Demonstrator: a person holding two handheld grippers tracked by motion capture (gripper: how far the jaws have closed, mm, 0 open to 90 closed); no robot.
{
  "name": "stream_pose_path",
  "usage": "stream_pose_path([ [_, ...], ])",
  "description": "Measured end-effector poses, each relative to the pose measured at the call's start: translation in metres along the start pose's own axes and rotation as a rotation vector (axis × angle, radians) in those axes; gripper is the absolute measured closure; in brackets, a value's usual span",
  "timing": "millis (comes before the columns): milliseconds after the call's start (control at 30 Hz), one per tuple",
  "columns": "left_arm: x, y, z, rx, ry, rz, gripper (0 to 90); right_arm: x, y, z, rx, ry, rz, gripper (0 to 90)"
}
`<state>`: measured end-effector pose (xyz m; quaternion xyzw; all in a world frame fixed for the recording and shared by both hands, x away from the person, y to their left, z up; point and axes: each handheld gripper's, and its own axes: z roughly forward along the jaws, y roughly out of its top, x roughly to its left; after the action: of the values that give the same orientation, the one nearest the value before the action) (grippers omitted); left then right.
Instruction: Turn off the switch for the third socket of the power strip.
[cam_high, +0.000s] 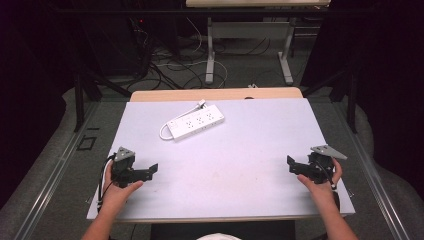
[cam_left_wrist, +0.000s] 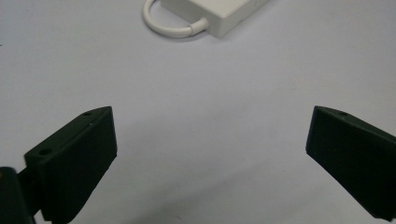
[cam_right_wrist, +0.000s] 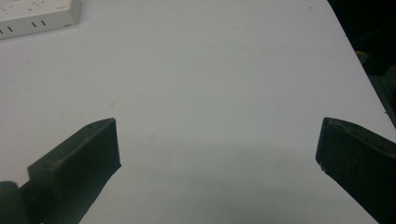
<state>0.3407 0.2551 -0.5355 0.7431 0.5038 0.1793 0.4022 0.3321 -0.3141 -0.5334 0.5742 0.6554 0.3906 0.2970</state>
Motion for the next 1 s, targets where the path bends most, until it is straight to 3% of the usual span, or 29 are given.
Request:
stream_pose_path([
  [467, -0.027, 0.003, -0.005, -0.036, -0.06, 0.031, 7.1, 0.019, 0.0, -0.004, -0.034, 0.049, -0.039, 0.0],
  [700, -0.04, 0.004, -0.004, -0.037, -0.087, 0.049, 10.0, 0.021, 0.001, -0.005, 0.0, 0.06, -0.058, 0.0],
  [767, -0.042, 0.004, -0.005, -0.042, -0.086, 0.057, 11.4, 0.021, 0.0, -0.003, -0.02, 0.06, -0.053, 0.0],
  [1000, -0.051, 0.005, -0.006, -0.046, -0.103, 0.065, 16.3, 0.023, -0.001, -0.003, -0.012, 0.064, -0.065, 0.5],
])
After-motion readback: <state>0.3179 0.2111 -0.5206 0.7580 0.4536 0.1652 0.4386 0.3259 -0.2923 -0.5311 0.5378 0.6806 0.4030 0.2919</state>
